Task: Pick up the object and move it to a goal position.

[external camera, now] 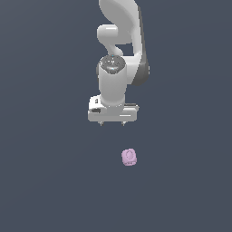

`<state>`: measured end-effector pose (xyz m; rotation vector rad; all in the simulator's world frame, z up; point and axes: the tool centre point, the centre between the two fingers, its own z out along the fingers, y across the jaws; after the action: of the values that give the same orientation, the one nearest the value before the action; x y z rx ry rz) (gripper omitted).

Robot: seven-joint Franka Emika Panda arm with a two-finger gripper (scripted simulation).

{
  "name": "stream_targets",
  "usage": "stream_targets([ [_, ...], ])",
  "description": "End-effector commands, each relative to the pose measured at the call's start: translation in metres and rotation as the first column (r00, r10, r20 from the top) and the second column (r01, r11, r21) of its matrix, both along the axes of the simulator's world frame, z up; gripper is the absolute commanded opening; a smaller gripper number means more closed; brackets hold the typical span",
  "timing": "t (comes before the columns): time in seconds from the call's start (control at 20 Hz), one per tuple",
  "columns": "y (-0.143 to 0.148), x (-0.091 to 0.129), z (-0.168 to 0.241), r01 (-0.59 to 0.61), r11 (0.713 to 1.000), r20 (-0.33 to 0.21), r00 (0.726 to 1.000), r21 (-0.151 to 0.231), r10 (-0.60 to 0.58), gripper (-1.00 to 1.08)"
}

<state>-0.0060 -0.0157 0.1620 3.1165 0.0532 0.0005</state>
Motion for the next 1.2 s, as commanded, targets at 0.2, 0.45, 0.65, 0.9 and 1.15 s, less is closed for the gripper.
stream_targets([
  [0.2, 0.01, 0.001, 0.0, -0.028, 1.0, -0.001, 1.0, -0.004, 0.028, 1.0],
  [0.45, 0.027, 0.004, -0.001, -0.081, 0.997, -0.004, 0.997, -0.013, 0.081, 1.0],
  [0.65, 0.026, 0.004, -0.001, -0.076, 0.997, -0.004, 0.997, -0.012, 0.076, 1.0],
  [0.9, 0.029, 0.01, -0.004, -0.079, 0.997, -0.004, 0.997, -0.011, 0.079, 1.0],
  [1.15, 0.035, 0.024, -0.01, -0.081, 0.997, -0.003, 0.997, -0.008, 0.081, 1.0],
])
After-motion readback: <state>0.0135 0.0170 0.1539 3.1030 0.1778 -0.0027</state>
